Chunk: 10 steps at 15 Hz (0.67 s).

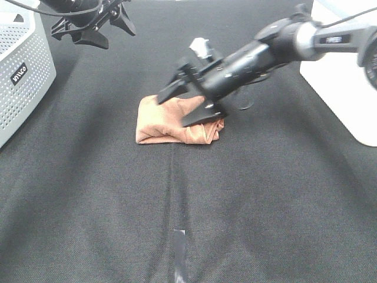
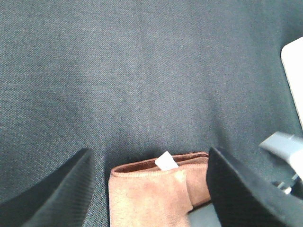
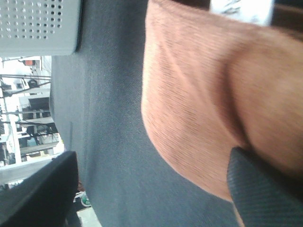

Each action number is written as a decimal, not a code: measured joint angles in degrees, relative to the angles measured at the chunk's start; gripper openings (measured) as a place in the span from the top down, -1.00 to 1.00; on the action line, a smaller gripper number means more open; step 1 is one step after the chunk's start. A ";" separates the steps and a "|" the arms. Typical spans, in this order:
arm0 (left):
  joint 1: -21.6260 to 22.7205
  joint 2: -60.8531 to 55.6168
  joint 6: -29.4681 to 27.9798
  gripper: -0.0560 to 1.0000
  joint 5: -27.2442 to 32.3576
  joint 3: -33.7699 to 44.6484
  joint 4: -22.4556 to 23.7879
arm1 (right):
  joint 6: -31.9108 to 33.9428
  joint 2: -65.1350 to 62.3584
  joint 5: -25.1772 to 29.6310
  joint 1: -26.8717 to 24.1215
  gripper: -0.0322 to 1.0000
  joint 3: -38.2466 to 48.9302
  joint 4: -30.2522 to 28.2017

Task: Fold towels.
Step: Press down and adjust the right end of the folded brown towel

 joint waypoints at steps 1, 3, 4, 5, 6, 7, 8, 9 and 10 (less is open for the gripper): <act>0.00 0.00 0.00 -0.32 0.00 0.00 0.00 | 0.00 -0.11 0.29 -1.26 -0.63 0.00 -0.46; 0.00 0.00 0.00 -0.32 0.00 0.00 0.06 | 0.06 -0.29 0.46 -3.61 -0.63 0.00 -1.15; 0.00 0.00 0.00 -0.32 0.00 0.00 0.06 | 0.11 -0.34 0.57 -5.10 -0.63 0.00 -1.38; 0.00 0.00 0.00 -0.32 0.06 0.00 0.06 | 0.11 -0.40 1.09 -6.07 -0.63 0.00 -1.66; 0.00 0.00 0.00 -0.32 0.06 0.00 0.06 | 0.11 -0.63 1.38 -6.59 -0.63 0.00 -2.29; 0.00 -0.06 0.00 -0.32 0.34 0.00 0.11 | 0.11 -1.32 1.43 -6.99 -0.63 0.00 -3.55; 0.00 -0.29 0.00 -0.32 1.20 0.00 0.57 | 0.11 -2.64 1.43 -7.10 -0.63 0.00 -4.93; 0.00 -1.20 0.17 -0.32 2.75 0.00 2.12 | 0.06 -4.64 1.43 -7.10 -0.63 0.00 -6.25; 0.00 -2.06 0.40 -0.32 4.47 0.00 3.84 | 0.06 -8.19 1.43 -7.05 -0.63 0.00 -7.73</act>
